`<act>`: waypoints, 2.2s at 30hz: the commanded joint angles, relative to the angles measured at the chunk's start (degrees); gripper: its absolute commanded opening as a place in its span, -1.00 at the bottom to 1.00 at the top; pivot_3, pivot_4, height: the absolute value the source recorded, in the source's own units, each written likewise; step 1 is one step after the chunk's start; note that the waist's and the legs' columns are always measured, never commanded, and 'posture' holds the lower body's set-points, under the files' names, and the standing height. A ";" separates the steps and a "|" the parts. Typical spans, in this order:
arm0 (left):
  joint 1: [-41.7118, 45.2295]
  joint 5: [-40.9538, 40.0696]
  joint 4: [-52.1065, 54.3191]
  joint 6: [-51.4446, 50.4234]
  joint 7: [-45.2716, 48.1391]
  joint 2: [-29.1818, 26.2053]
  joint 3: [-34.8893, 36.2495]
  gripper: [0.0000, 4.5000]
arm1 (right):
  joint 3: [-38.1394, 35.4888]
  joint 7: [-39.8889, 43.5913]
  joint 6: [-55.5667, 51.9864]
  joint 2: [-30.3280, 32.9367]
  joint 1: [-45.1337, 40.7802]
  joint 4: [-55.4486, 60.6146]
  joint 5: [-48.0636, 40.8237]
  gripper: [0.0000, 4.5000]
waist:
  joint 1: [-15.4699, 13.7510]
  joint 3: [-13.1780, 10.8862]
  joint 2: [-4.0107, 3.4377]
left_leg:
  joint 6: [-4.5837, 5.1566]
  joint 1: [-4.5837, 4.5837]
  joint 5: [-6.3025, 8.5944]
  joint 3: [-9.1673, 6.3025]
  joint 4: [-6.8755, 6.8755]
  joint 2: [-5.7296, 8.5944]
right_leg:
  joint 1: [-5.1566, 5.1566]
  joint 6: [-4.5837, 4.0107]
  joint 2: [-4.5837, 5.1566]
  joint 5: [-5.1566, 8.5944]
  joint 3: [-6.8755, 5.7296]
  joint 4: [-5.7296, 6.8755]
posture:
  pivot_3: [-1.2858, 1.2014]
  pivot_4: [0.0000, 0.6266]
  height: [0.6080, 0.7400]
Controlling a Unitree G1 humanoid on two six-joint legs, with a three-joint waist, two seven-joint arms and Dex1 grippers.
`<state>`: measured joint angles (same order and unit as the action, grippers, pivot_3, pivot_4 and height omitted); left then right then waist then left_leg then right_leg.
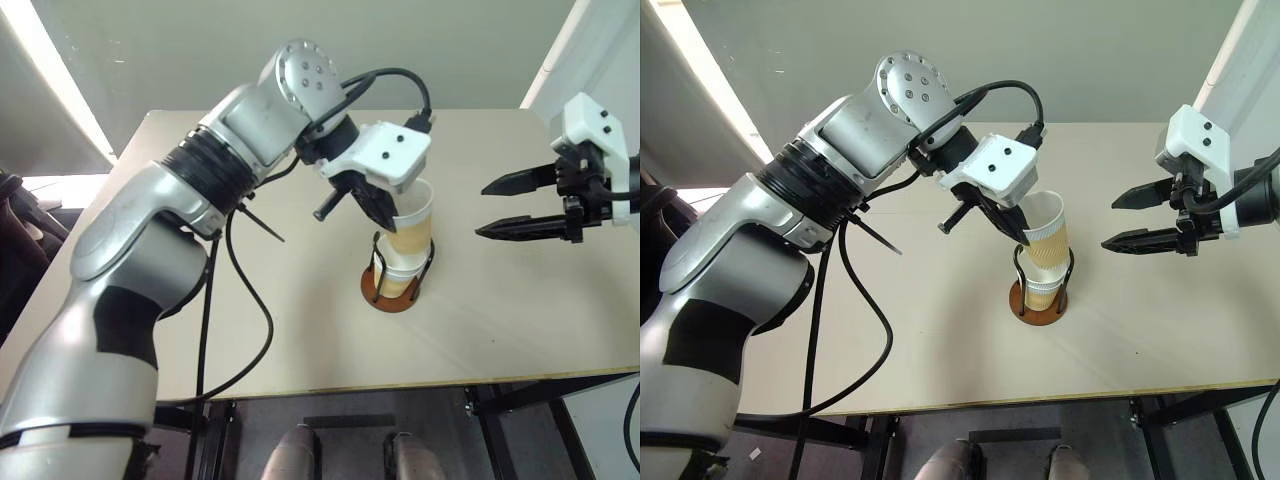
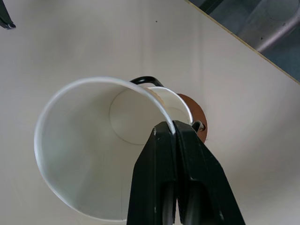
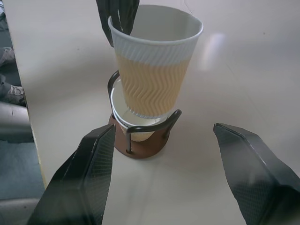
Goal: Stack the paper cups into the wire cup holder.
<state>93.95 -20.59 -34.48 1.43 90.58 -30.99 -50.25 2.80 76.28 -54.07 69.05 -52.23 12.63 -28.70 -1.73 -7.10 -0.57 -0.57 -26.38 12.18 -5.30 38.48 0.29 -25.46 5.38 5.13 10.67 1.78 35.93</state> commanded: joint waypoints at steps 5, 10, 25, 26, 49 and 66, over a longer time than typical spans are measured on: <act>-0.06 0.15 2.29 0.83 1.92 -1.03 -0.34 -0.99 | -2.57 -0.78 0.40 1.32 -0.82 0.80 -1.01 0.54 | -0.02 0.00 0.00 | 0.01 -0.02 0.00 -0.01 0.04 0.00 | 0.01 0.02 0.03 -0.01 0.02 0.00 | 0.03 -0.52 1.00; -0.74 2.20 1.44 2.48 1.92 -0.83 -0.88 -0.99 | -2.37 -1.07 0.70 1.14 -0.86 0.56 -0.92 0.54 | -0.02 0.01 -0.01 | 0.02 0.00 0.01 -0.04 0.06 -0.01 | 0.02 0.02 0.03 -0.01 0.02 0.01 | 0.03 -0.52 1.00; 0.56 10.23 -9.89 0.02 0.58 10.00 15.28 0.75 | -1.76 -1.40 1.46 0.54 -0.72 -0.14 -0.58 0.54 | -0.18 0.00 0.00 | 0.08 -0.04 0.05 0.01 0.17 0.03 | 0.07 0.08 0.05 -0.03 0.03 -0.02 | 0.03 -0.52 1.00; 0.90 9.65 -10.26 -1.94 -0.49 10.32 17.68 0.87 | -1.73 -1.65 1.65 0.21 -0.55 -0.39 -0.49 0.54 | -0.18 0.00 0.00 | 0.09 -0.04 0.05 0.04 0.17 0.04 | 0.07 0.09 0.02 -0.03 0.01 -0.02 | 0.03 -0.52 1.00; -51.16 4.97 39.18 -49.19 -59.82 5.74 63.50 0.98 | -7.22 -41.82 27.85 -27.58 -5.16 -51.86 17.30 0.54 | 0.19 0.17 -0.30 | -0.09 0.54 -0.17 0.25 0.20 -0.03 | 0.14 -0.16 -0.06 -0.23 -0.05 0.33 | 0.03 -0.52 1.00; -47.74 3.40 35.08 -46.94 -66.02 0.64 66.92 0.98 | -8.45 -44.42 40.65 -28.91 -6.86 -60.71 20.87 0.54 | 0.30 0.16 -0.31 | -0.08 0.98 -0.18 0.15 -0.50 -0.15 | 0.21 -0.90 -0.07 -0.42 -0.03 0.58 | 0.03 -0.52 1.00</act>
<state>44.80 -16.82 -0.01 -46.52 24.84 -29.34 16.60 -3.85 31.52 -14.24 39.60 -58.69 -50.33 -7.56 -1.43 -6.94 -0.87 -0.65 -25.40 12.00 -5.16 37.96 0.14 -25.25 4.47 5.06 10.26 1.75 36.51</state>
